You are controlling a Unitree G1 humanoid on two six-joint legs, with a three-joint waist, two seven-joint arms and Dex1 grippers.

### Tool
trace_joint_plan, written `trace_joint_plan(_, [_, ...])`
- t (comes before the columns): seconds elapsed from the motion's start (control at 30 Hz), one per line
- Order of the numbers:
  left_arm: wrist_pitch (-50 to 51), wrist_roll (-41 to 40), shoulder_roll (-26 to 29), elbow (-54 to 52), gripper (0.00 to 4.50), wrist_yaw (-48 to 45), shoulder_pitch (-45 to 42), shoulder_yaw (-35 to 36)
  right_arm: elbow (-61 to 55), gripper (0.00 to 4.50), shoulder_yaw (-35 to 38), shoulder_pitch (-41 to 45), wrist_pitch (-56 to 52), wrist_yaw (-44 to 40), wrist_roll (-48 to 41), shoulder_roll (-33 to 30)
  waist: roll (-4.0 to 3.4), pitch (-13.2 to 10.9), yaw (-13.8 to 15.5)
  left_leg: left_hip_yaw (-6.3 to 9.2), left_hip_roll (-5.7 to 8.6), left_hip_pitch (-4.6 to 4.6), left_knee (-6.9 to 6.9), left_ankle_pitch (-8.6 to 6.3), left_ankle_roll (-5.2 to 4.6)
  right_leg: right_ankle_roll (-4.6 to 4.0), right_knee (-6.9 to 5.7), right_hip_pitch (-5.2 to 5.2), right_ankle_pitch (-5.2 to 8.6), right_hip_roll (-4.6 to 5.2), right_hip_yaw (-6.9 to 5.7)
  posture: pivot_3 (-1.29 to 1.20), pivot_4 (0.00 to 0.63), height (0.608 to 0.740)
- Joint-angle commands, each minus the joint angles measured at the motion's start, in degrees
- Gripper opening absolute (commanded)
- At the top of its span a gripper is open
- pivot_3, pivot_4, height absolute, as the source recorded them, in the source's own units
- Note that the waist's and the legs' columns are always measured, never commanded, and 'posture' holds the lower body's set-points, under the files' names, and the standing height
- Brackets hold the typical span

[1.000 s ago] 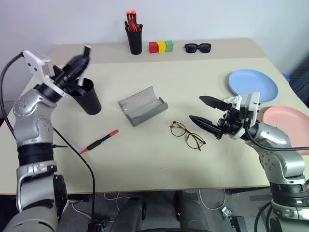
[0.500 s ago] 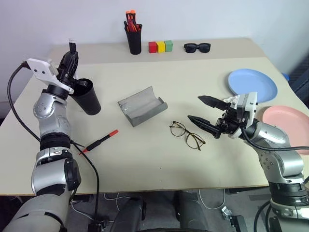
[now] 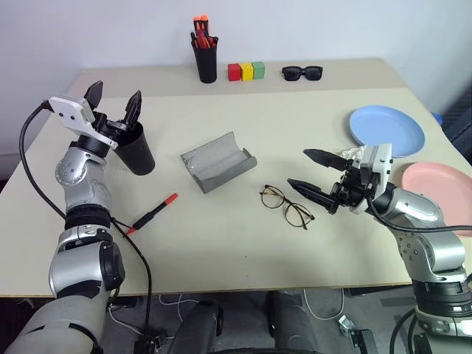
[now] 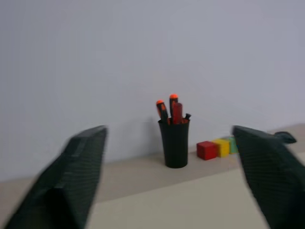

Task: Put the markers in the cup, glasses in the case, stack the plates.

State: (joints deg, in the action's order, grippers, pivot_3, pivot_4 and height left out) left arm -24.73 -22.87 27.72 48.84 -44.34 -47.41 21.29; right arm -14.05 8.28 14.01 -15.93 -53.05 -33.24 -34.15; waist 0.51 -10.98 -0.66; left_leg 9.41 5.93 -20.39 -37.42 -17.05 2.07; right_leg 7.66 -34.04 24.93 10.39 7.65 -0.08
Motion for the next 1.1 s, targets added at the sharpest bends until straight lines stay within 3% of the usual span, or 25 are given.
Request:
trace_joint_plan(0.03, [12.52,-5.66,1.45,-14.59,4.45,-6.05,4.26,-2.15,-1.95,4.03,1.33,0.89,0.50,0.16,-0.77,-0.44,0.00,0.00,-0.19,0.00,0.00,0.01,0.00,0.00,-0.01,0.00,-0.02,0.00,0.00,0.00,0.01,0.00,0.150,0.740])
trace_joint_plan(0.23, [46.81,-15.89,10.88,-45.06,4.45,-5.10,18.54,-5.29,-1.16,4.03,1.80,0.35,0.42,-1.69,-1.39,-1.28,-0.01,0.00,-0.58,0.01,-0.11,0.02,0.06,-0.02,-0.03,-0.01,-0.11,0.12,0.00,-0.04,0.08,0.00,0.150,0.740])
trace_joint_plan(0.37, [58.74,-12.78,17.29,-60.29,4.45,1.87,26.56,-7.94,-1.57,4.03,1.66,-0.52,-1.19,-5.08,-3.61,-2.32,-0.02,0.00,0.53,-0.03,-0.26,0.05,0.07,-0.01,-0.02,-0.02,-0.09,0.06,0.01,-0.05,0.10,0.00,0.150,0.740])
trace_joint_plan(0.43, [61.07,-12.17,18.70,-64.41,4.45,0.84,29.86,-10.47,-1.69,4.03,0.94,-0.81,-0.45,-5.89,-2.80,-2.21,-0.02,0.00,0.08,-0.06,-0.28,0.06,0.06,-0.01,-0.01,-0.03,-0.04,0.00,0.00,-0.07,0.09,0.00,0.150,0.740])
trace_joint_plan(0.7, [74.60,-10.46,19.72,-66.00,4.45,5.03,31.27,-16.02,-1.69,4.03,0.35,-0.88,-0.03,-5.51,-1.80,-1.79,-0.02,-0.02,-0.04,-0.12,-0.28,0.11,0.12,-0.01,-0.01,-0.04,-0.07,0.04,0.01,-0.13,0.12,0.00,0.150,0.740])
trace_joint_plan(1.1, [85.97,-8.34,31.38,-68.85,4.45,2.48,35.88,-18.55,-0.80,4.03,-0.15,-1.97,1.70,-5.02,0.83,-1.28,-0.02,-0.02,-0.01,-0.16,-0.35,0.07,0.17,-0.02,-0.02,-0.04,-0.05,0.10,0.01,-0.13,0.13,0.00,0.150,0.740])
